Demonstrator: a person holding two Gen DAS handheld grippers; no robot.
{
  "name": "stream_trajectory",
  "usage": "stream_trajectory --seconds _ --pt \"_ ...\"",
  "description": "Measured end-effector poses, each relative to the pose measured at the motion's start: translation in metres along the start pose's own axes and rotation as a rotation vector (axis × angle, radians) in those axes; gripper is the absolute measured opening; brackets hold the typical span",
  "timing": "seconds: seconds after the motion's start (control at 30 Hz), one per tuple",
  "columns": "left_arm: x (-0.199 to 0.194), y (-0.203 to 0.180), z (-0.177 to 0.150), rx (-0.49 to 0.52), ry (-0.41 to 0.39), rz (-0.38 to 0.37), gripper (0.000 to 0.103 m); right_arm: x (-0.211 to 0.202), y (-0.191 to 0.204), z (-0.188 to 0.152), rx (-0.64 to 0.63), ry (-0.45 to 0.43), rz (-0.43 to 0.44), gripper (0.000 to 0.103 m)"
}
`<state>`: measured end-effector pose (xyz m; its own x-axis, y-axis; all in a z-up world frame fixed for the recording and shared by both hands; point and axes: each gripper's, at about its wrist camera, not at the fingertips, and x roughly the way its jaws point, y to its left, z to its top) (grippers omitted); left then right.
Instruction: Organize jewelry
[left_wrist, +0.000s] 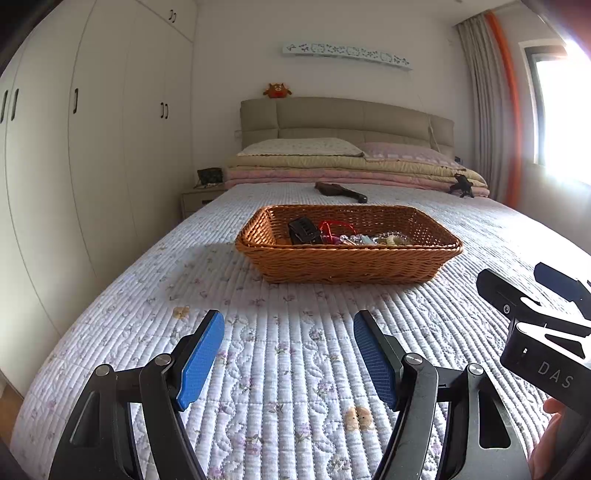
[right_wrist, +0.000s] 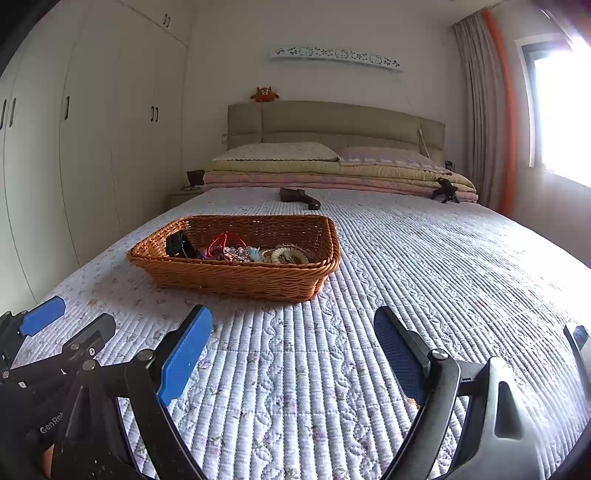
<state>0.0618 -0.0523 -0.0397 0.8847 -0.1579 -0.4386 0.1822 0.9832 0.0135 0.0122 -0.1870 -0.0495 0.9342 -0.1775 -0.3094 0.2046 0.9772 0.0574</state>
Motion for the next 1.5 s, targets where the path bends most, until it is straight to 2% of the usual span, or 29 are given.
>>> stream_trajectory --seconds 0.17,1.5 --pt "0.0004 -0.0001 0.0 0.001 0.0 0.0 0.074 0.0 -0.001 -0.0004 0.001 -0.002 0.0 0.094" --pt "-0.0042 -0.0039 0.0004 0.015 -0.026 0.017 0.074 -0.0059 -0.0053 0.0017 0.008 -0.016 0.002 0.097"
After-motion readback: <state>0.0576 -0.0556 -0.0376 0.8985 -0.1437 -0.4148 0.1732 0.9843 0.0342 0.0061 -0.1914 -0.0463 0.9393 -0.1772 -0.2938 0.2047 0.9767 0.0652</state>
